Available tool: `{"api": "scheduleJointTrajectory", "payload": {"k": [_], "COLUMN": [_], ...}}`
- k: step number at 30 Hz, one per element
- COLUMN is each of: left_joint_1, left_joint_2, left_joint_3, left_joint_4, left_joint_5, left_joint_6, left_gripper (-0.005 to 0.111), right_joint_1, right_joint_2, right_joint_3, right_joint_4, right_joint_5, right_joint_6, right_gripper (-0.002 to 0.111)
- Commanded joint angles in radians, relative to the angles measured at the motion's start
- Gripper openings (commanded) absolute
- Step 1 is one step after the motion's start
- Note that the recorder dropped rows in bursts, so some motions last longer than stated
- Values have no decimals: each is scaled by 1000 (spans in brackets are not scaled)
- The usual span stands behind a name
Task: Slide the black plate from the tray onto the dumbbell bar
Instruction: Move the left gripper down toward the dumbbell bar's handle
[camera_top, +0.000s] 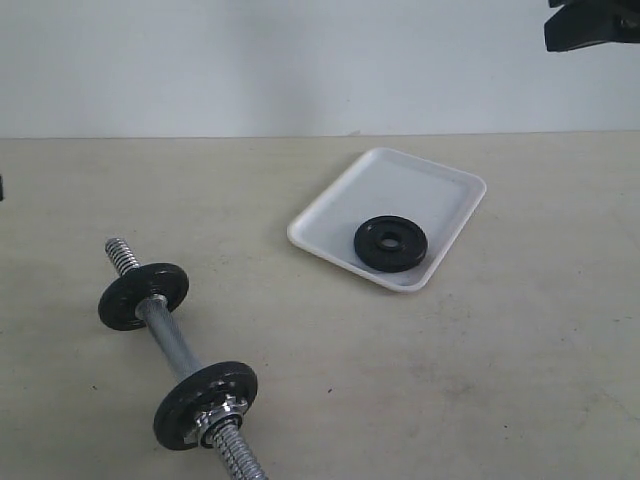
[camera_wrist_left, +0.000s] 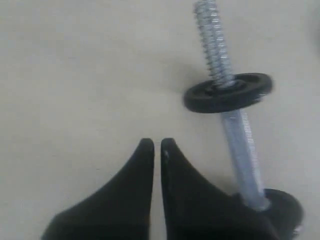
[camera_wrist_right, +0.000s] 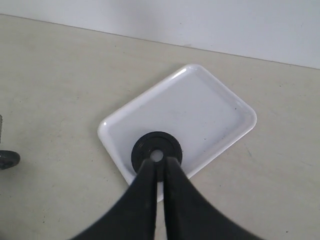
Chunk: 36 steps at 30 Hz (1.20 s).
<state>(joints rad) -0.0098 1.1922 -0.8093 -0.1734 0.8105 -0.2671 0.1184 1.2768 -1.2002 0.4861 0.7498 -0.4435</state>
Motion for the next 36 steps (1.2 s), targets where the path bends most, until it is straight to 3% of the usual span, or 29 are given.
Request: {"api": "scheduleJointTrajectory", "payload": {"k": [1, 6, 9, 14, 17, 26, 36], "left_joint_1": [1, 1, 1, 1, 1, 1, 1], "left_joint_2": [2, 2, 2, 2, 2, 2, 2], "left_joint_3": [81, 170, 210, 214, 216, 224, 226], "left_joint_4": [-301, -397, -547, -753, -737, -748, -773], "left_joint_5": [-182, -285, -331, -254, -227, -292, -138], "left_joint_6": [145, 186, 216, 638, 750, 755, 713], "left_gripper": [4, 4, 4, 4, 4, 4, 4], "right_joint_1": [1, 1, 1, 1, 1, 1, 1], "right_joint_2": [-9, -9, -9, -9, -9, -9, -9], "right_joint_3": [2, 2, 2, 2, 2, 2, 2], "right_joint_4": [-1, -1, 1, 1, 1, 1, 1], "right_joint_5": [30, 47, 47, 47, 47, 39, 47], "right_joint_6": [-13, -18, -18, -18, -18, -15, -13], "right_gripper": [1, 1, 1, 1, 1, 1, 1]}}
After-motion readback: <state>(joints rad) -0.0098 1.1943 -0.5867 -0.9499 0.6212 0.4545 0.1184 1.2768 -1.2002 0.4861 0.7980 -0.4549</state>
